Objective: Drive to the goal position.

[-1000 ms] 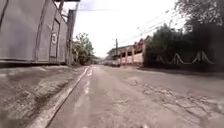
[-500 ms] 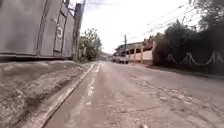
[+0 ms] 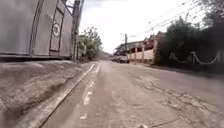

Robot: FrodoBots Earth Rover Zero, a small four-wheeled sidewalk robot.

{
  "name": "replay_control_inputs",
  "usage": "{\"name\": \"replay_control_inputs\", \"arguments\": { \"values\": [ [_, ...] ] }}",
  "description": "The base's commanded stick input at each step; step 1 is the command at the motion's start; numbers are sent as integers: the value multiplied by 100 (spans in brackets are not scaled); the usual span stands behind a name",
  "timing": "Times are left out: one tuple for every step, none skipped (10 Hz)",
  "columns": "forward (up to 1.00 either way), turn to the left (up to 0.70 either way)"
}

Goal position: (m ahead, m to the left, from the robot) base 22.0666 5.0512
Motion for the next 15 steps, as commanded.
{"name": "replay_control_inputs", "arguments": {
  "values": [
    [70,0],
    [70,0],
    [70,0],
    [70,0],
    [70,10],
    [70,33],
    [70,32],
    [70,16],
    [70,1],
    [68,0],
    [67,0],
    [66,0],
    [64,0],
    [61,0],
    [63,0]
  ]
}}
